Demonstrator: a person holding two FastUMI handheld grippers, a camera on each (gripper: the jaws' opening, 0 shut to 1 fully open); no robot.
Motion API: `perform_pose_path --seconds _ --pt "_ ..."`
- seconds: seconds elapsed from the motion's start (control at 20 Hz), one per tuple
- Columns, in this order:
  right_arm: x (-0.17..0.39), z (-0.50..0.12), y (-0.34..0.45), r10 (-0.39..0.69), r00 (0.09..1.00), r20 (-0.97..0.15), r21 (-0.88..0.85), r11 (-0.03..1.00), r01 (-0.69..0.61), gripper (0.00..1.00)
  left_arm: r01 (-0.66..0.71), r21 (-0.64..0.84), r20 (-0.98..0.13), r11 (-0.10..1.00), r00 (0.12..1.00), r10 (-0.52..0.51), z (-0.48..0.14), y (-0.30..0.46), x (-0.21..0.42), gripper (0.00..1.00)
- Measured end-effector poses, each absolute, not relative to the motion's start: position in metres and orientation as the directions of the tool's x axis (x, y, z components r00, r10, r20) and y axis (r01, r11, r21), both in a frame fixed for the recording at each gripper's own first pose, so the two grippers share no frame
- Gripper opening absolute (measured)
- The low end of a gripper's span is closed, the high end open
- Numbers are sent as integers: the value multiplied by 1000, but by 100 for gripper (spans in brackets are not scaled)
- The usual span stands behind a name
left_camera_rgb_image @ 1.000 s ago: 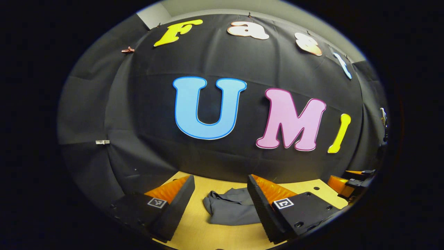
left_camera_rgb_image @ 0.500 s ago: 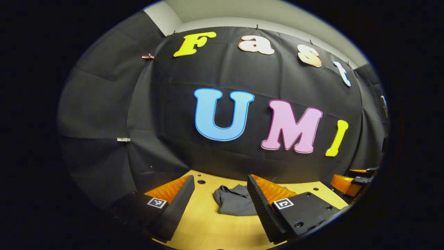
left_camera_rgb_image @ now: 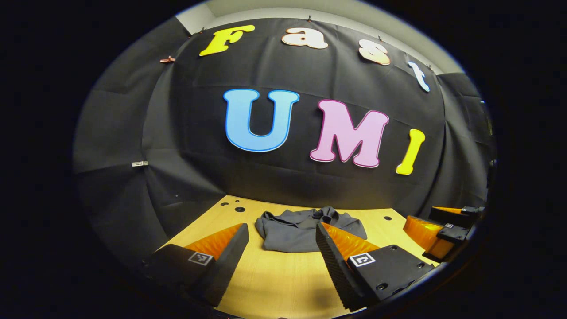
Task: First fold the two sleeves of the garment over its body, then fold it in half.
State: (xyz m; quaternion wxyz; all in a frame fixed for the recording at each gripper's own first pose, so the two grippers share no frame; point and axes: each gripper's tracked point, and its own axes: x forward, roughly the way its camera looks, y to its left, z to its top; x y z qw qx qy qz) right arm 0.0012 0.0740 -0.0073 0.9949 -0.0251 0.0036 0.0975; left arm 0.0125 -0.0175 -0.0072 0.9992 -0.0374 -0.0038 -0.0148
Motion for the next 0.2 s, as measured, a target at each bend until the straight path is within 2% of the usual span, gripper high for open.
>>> perform_pose_path --seconds 0.1,0.2 --pt "-1 -14 78 207 978 -24 -49 977 -208 100 48 -58 -2 997 999 -48 -12 -22 14 96" --pt "0 -19 77 206 978 -33 -65 976 -208 100 24 -36 -5 999 1000 -24 -15 -15 16 96"
